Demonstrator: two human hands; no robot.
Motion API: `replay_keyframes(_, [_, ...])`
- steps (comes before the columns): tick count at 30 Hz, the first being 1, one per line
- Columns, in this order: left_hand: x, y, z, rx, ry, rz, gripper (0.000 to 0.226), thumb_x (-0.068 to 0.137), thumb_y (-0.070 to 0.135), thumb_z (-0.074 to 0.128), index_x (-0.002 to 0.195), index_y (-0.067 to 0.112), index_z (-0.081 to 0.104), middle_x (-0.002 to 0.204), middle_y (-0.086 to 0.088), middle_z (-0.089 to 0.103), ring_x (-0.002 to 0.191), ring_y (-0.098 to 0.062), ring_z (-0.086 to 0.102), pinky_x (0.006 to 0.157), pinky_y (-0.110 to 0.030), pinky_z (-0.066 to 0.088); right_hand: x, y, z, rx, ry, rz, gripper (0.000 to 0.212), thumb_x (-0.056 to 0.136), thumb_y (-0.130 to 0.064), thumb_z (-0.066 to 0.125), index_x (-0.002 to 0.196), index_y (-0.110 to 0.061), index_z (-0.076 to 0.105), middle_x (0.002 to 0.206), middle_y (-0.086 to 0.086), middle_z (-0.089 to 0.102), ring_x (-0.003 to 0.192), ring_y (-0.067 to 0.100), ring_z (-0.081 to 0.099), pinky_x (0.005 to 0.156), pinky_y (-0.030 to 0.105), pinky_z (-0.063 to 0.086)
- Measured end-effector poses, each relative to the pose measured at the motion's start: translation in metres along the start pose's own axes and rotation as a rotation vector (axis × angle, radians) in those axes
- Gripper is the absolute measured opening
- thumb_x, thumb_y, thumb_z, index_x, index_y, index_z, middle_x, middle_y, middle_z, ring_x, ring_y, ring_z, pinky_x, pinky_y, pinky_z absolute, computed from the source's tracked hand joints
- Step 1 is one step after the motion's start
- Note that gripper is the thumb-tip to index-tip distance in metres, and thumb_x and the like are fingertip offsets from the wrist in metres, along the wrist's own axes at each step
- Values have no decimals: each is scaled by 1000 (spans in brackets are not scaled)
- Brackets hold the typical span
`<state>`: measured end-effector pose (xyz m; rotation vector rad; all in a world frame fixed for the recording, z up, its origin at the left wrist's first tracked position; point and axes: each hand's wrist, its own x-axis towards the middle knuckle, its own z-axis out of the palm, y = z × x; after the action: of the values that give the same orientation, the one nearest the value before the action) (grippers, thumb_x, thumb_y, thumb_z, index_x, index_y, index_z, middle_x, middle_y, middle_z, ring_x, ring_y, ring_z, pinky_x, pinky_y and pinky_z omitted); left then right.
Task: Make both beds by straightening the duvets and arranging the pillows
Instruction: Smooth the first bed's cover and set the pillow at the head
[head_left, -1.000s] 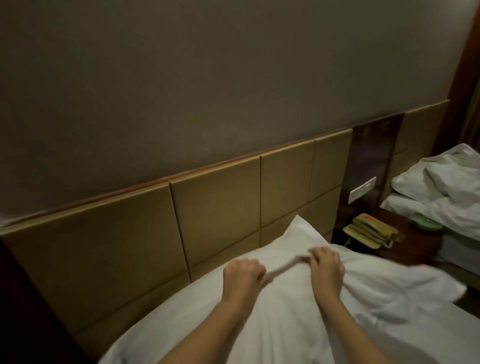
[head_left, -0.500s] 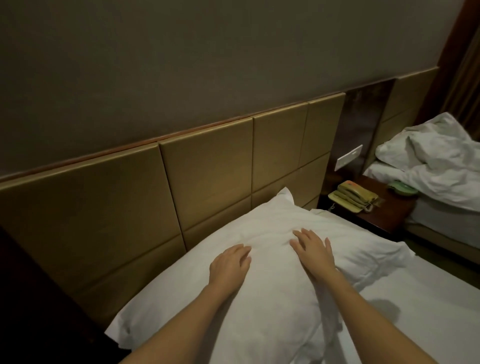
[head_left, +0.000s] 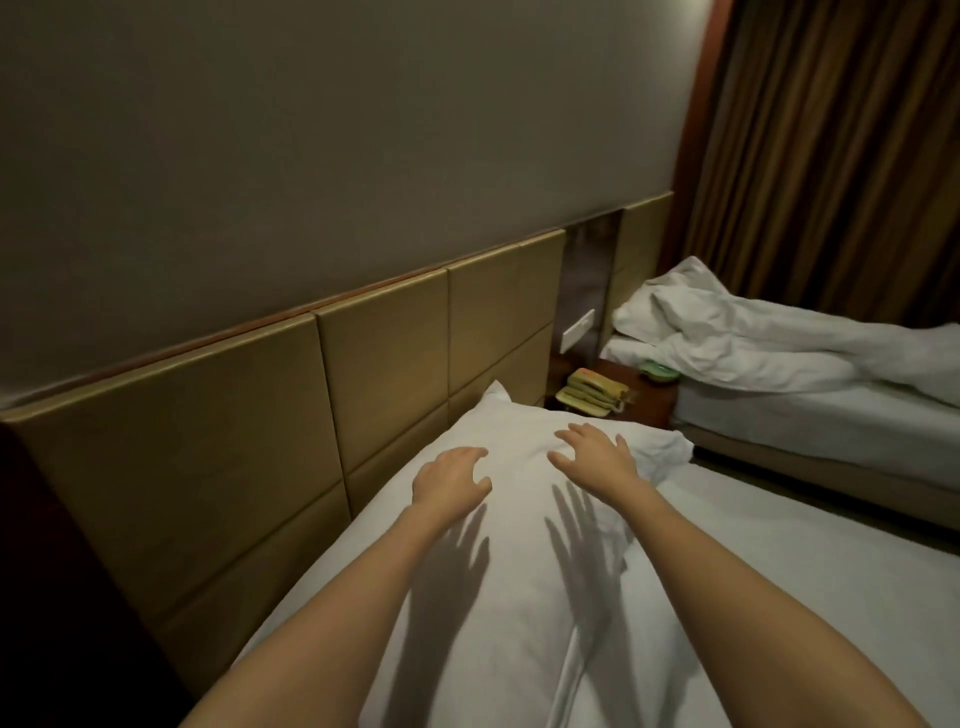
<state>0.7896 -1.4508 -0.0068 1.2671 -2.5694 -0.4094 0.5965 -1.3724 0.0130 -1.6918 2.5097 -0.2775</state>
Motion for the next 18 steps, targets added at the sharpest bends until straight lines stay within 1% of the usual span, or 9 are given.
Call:
replay_keyframes(4, [-27,6,-21,35,-10,107,52,92,34,47,143,25,40,147,5,41,134,-15,37,104,-36,39,-51,-20,-11,-29,14,66,50,99,-44,36,145,-25,36,156,-2,24,144,17,18,116,51,9])
replay_keyframes(9, [-64,29,-33,73,-46,217,53,92,34,48,143,25,40,148,5,41,134,-17,38,101,-37,38,-118,-28,-21,-65,49,153,51,98,-46,38,144,-25,38,155,0,27,142,19,23,115,49,15])
replay_keyframes(15, [-97,89,-33,69,-111,352,51,91,37,49,141,27,41,148,4,40,131,-20,41,98,-39,41,-197,1,-47,-40,99,265,48,99,-42,39,144,-24,38,154,-2,29,143,17,21,115,51,9])
replay_keyframes(18, [-113,135,-26,51,-136,436,51,91,38,51,140,28,43,145,4,44,129,-20,43,95,-38,43,-238,29,-58,-33,112,353,50,99,-42,39,146,-24,35,157,-2,23,145,15,15,117,49,6])
